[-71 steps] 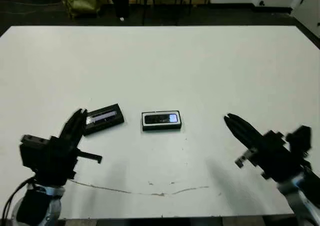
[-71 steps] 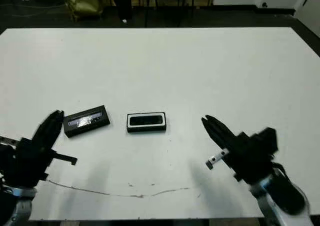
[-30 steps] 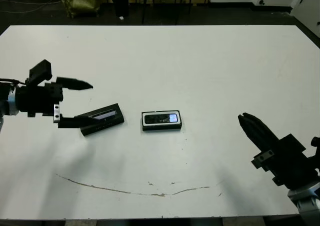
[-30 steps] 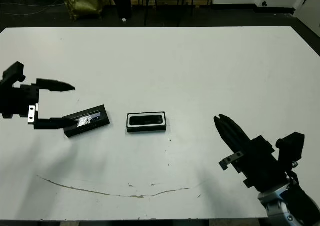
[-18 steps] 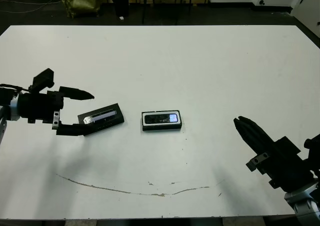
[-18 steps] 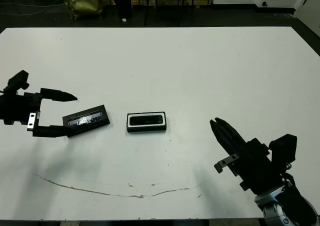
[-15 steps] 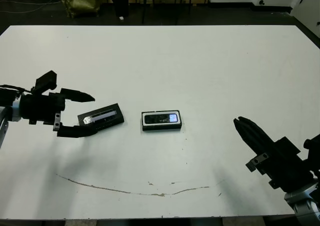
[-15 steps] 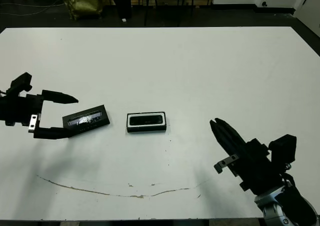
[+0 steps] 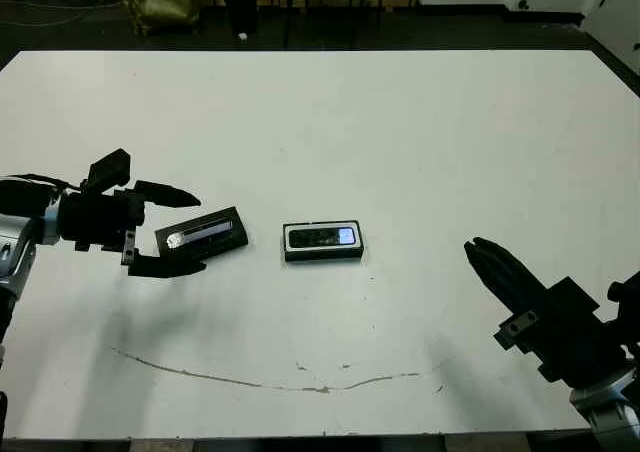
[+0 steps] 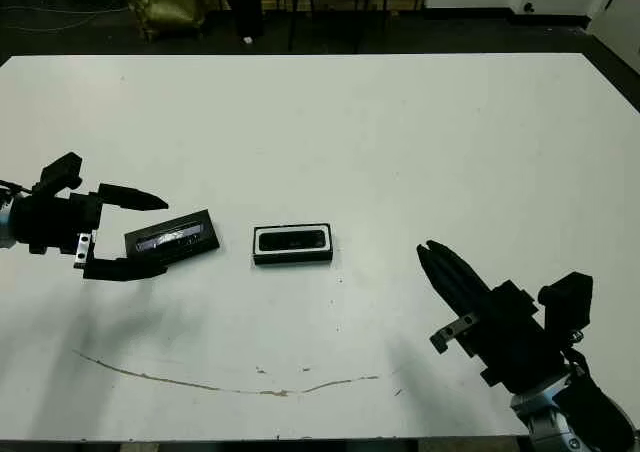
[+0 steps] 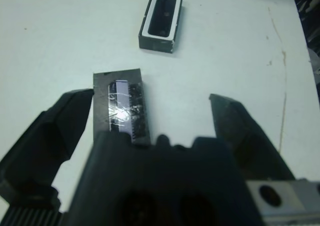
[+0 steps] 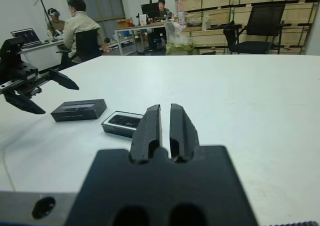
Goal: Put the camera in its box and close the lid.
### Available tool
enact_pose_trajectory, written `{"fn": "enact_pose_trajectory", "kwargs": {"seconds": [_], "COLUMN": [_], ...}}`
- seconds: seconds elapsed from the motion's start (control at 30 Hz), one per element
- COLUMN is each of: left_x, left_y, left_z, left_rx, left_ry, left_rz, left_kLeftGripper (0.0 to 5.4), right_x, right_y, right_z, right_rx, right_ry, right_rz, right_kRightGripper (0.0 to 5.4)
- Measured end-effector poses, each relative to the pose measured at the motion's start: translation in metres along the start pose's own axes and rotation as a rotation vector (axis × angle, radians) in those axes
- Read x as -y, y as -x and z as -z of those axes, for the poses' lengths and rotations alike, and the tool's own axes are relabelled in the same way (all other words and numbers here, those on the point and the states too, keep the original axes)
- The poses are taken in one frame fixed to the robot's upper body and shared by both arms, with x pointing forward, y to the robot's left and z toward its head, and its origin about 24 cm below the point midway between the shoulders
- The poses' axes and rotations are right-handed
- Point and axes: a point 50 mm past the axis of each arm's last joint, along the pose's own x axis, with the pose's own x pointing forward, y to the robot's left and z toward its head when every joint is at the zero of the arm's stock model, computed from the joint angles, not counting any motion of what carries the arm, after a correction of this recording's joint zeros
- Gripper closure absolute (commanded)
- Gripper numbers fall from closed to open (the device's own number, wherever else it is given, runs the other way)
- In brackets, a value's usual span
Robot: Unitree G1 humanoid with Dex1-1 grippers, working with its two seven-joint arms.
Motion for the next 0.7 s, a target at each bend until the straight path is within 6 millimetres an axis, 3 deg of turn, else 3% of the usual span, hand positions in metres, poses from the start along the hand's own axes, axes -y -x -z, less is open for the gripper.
{"fn": "enact_pose_trajectory", "kwargs": {"seconds": [0.7], "left_x": [-0.002], "left_y": [-0.004], "left_z": [0.014], "left_rx": [-0.056], "left_ry": [0.036], "left_rz": [-0.048], "left_kLeftGripper": [0.01], "right_x": [0.002], "right_y": [0.003], "right_z": [-0.003], "right_rx": [-0.035], "right_ry": [0.009], "right_rz": [0.005], "right_kRightGripper": [5.4]}}
